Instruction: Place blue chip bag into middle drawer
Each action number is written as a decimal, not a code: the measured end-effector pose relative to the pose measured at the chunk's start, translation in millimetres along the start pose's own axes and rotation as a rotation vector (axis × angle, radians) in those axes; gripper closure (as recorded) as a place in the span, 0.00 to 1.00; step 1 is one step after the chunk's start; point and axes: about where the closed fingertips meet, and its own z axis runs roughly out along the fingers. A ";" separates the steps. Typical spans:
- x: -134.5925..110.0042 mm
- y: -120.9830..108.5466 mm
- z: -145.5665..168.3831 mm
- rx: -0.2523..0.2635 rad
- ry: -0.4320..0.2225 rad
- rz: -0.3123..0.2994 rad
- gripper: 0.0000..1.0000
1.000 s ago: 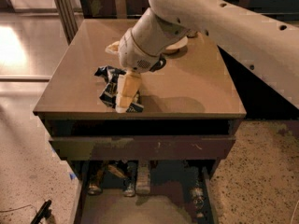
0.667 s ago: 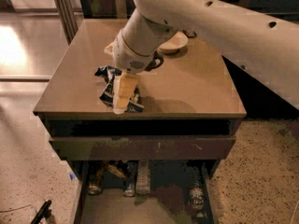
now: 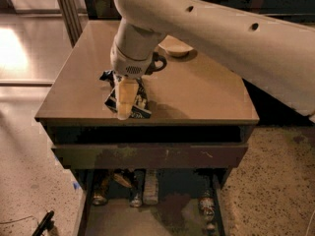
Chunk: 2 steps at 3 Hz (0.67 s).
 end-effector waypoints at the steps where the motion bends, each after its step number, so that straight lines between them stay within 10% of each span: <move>1: 2.0 -3.1 27.8 -0.036 0.052 0.017 0.00; 2: 2.0 -3.1 27.8 -0.036 0.052 0.017 0.00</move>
Offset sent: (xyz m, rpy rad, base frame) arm 0.0086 0.0080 -0.0217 -0.0483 0.0269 -0.0179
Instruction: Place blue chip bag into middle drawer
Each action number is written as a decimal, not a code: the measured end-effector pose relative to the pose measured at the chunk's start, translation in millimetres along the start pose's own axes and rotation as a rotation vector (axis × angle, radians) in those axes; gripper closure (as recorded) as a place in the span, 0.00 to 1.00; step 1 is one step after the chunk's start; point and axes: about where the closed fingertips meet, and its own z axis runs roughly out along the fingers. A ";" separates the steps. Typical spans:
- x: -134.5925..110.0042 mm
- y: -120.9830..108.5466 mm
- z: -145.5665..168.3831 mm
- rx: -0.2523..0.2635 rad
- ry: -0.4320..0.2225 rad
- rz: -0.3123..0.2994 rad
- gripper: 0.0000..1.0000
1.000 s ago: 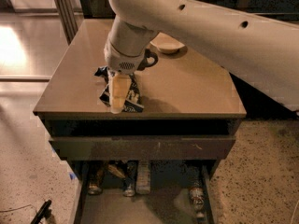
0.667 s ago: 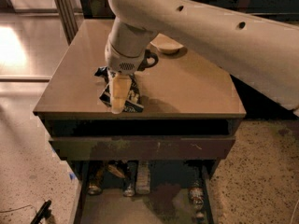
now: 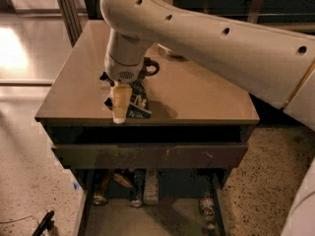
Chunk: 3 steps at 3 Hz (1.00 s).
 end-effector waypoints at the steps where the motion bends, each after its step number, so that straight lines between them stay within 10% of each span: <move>1: 0.0 0.0 0.0 0.000 0.000 0.000 0.18; 3: 0.0 0.0 0.0 0.000 0.000 0.000 0.64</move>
Offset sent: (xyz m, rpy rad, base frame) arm 0.0000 0.0000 0.0000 0.0000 0.0000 0.0000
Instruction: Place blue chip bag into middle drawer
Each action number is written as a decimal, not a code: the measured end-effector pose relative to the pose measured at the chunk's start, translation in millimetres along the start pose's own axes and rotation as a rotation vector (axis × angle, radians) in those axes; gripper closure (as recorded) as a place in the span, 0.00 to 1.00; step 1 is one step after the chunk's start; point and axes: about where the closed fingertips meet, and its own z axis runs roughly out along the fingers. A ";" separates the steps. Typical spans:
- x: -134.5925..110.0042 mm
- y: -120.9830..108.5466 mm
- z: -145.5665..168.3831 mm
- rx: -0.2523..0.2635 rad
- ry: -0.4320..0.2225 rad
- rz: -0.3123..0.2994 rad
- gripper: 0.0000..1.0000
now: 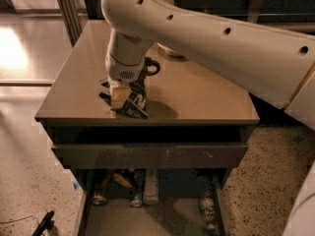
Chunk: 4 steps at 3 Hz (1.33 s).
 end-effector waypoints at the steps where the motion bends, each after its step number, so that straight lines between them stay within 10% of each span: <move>1: 0.0 0.0 0.0 0.000 0.000 0.000 0.88; 4: 4.8 0.4 -21.3 0.026 -0.023 -0.007 1.00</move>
Offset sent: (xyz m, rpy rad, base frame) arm 0.0000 0.0000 0.0000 0.0000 0.0000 0.0000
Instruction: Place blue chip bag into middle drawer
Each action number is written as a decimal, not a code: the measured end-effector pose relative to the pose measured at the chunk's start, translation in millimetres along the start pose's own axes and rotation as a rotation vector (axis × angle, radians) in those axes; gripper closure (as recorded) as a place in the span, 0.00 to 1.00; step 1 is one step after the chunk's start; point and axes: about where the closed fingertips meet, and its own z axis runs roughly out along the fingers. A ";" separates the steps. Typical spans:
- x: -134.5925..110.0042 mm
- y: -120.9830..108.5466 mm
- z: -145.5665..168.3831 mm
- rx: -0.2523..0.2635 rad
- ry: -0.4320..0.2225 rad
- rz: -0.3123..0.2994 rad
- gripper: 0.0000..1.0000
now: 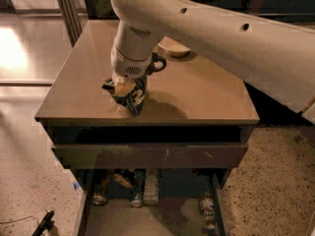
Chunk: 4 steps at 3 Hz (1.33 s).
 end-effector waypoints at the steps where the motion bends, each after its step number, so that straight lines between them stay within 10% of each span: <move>1: 9.8 5.4 -32.3 0.045 -0.021 0.000 1.00; 4: 66.7 56.1 -131.4 0.257 0.014 0.128 1.00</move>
Offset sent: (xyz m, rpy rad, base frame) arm -0.0397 -0.0900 0.0806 0.0661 -0.1397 -0.0925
